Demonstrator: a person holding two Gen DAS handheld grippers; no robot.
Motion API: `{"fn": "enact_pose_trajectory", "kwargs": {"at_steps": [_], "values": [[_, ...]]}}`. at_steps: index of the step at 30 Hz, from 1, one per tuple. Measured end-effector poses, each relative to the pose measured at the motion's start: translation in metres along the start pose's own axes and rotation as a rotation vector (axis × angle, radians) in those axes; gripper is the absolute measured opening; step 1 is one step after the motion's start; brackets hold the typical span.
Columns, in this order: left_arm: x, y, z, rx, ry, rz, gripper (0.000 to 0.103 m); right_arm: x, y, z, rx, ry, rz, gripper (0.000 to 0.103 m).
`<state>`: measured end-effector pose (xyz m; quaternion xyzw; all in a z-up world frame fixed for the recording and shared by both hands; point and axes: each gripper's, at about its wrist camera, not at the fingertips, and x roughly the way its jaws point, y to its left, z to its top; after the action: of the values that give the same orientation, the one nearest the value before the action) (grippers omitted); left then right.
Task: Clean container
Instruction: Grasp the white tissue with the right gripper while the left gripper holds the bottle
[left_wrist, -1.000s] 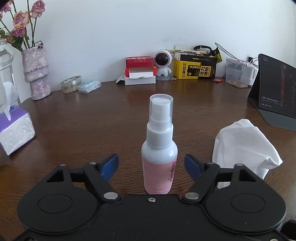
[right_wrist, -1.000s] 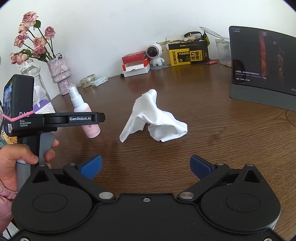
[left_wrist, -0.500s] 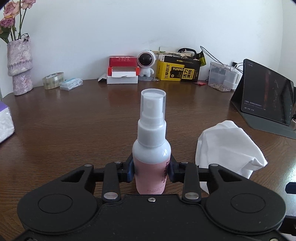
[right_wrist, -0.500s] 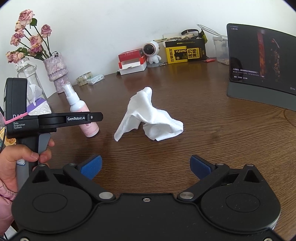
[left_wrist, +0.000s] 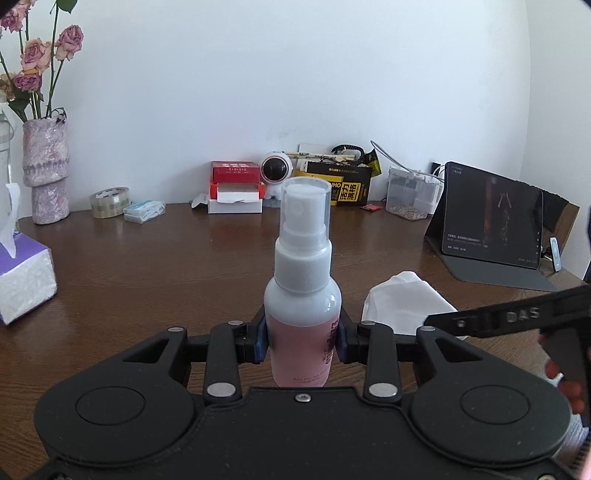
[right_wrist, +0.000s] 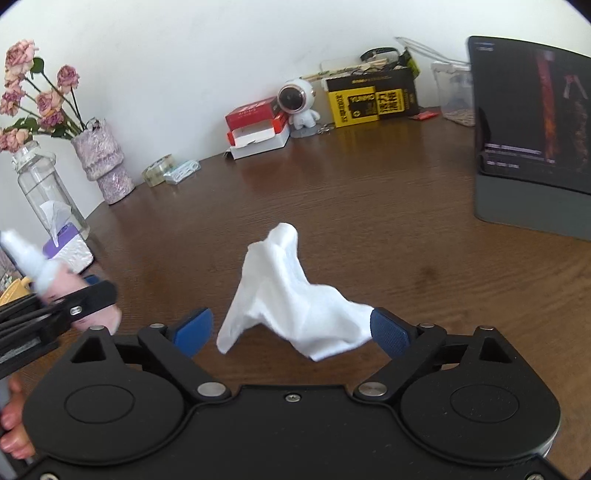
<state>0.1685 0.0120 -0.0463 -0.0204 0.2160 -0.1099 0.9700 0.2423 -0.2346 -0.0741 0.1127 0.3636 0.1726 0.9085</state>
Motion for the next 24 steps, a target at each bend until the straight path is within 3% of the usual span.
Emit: {"fn": "enact_pose_trajectory", "kwargs": {"at_steps": [6, 11, 13, 16, 19, 24], "values": [[-0.023, 0.009, 0.001, -0.008, -0.037, -0.003, 0.034, 0.037, 0.008, 0.016, -0.087, 0.115, -0.031, 0.083], [-0.033, 0.013, 0.000, -0.030, -0.059, -0.024, 0.034, 0.056, 0.014, 0.016, -0.137, 0.172, -0.082, 0.051], [-0.035, 0.013, -0.001, -0.036, -0.065, -0.033, 0.034, 0.057, 0.019, 0.014, -0.167, 0.180, -0.104, 0.033], [-0.040, 0.013, -0.003, -0.041, -0.072, -0.045, 0.034, 0.054, 0.022, 0.011, -0.187, 0.186, -0.077, 0.014], [-0.046, 0.013, -0.006, -0.050, -0.081, -0.059, 0.034, 0.047, 0.024, 0.004, -0.212, 0.165, -0.066, 0.007], [-0.059, 0.011, -0.009, -0.063, -0.107, -0.103, 0.034, 0.019, 0.023, -0.004, -0.195, 0.092, -0.020, 0.006]]}}
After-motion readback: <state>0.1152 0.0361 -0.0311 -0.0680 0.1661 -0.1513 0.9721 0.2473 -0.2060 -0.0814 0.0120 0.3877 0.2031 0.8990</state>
